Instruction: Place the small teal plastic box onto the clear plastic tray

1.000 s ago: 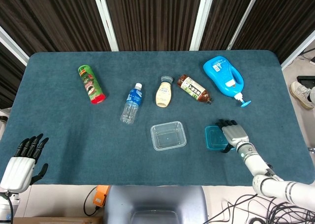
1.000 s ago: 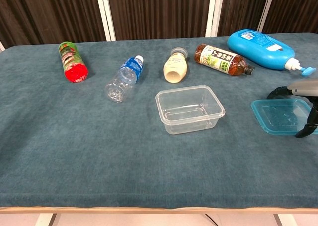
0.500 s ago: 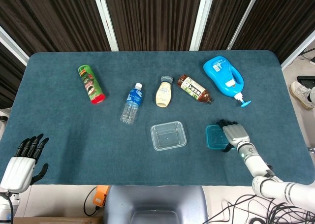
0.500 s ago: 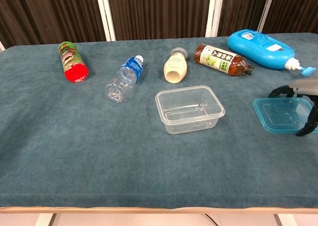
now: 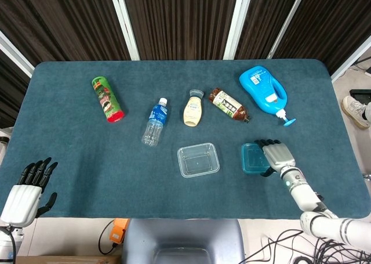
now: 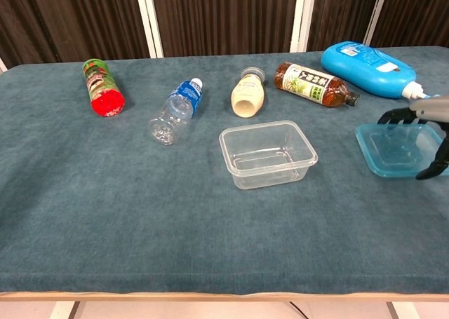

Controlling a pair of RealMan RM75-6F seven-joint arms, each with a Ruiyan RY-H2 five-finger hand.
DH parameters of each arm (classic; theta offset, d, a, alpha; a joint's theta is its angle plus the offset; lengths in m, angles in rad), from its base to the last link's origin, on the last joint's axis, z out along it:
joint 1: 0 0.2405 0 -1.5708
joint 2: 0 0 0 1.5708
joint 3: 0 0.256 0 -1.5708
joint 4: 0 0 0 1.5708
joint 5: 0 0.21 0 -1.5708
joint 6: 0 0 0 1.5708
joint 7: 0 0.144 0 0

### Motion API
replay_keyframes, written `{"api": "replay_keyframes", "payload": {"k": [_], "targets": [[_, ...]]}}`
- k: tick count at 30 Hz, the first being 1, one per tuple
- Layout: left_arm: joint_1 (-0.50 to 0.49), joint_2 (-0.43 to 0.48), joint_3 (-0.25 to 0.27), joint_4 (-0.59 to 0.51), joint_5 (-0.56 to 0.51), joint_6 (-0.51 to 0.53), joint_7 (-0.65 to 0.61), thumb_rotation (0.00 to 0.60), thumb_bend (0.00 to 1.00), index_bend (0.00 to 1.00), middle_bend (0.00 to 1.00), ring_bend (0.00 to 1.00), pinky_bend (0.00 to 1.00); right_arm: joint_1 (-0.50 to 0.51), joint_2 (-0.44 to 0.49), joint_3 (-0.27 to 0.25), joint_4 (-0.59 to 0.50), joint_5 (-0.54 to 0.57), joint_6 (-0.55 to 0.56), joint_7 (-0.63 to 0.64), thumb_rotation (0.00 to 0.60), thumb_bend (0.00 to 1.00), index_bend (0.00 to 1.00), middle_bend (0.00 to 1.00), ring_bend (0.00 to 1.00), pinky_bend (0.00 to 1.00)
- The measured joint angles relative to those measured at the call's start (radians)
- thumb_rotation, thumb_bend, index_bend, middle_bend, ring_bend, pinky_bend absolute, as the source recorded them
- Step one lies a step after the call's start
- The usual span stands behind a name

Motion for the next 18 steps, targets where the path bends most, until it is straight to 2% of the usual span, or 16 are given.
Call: {"api": "replay_keyframes", "payload": {"k": [12,18], "targets": [[0.0,-0.001,-0.001,-0.002,0.0,0.002,0.001,0.6,0.4,0.0,0.0,0.0,0.11,-0.037,0.165,0.083,-0.161,-0.143,0.046,0.187,0.6,0.33,0.77,0.47,0.37,0.44],[-0.001,0.0,-0.001,-0.003,-0.001,-0.001,0.0,0.6,0.4,0.0,0.0,0.0,0.11,-0.006,0.164,0.119,-0.25,-0.146,0.047,0.155,0.6,0.33,0.76,0.47,0.37,0.45]]}}
